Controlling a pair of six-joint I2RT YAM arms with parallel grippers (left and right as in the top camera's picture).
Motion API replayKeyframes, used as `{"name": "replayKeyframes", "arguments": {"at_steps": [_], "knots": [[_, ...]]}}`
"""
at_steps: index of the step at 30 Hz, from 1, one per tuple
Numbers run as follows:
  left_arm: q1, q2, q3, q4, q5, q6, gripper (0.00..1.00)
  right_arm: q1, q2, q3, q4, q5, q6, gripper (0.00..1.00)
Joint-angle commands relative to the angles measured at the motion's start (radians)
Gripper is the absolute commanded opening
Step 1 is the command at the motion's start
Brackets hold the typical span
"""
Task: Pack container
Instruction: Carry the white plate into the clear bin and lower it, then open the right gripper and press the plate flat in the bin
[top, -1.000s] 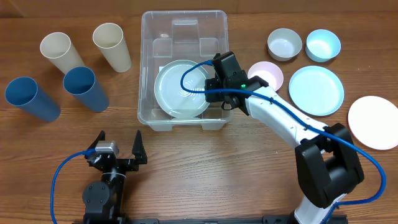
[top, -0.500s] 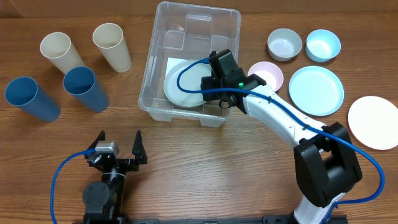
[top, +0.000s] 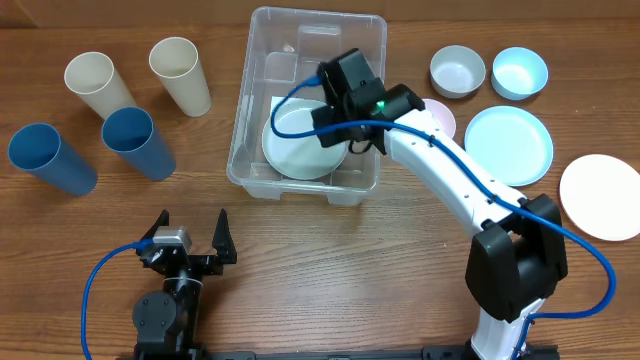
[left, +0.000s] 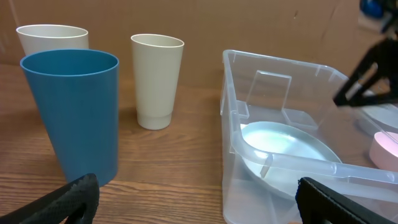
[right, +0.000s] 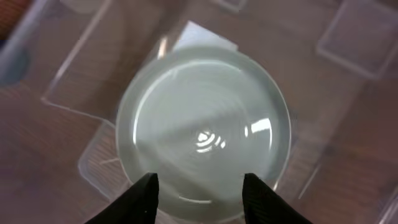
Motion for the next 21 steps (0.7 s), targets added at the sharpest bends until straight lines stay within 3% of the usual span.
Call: {"name": "replayKeyframes", "arguments": {"at_steps": [1,10,21], "knots": [[0.01,-0.008,-0.003,-0.002,-0.006,0.008,1.0,0.032,-0.009,0.033,0.074,0.002,-0.051,0.46],[0.01,-0.008,-0.003,-0.002,-0.006,0.008,1.0,0.036,0.127,0.033,0.323,-0.012,-0.043,0.51],[0.01,-0.008,-0.003,-0.002,-0.006,0.008,1.0,0.035,0.309,0.033,0.355,-0.025,-0.031,0.5]]}}
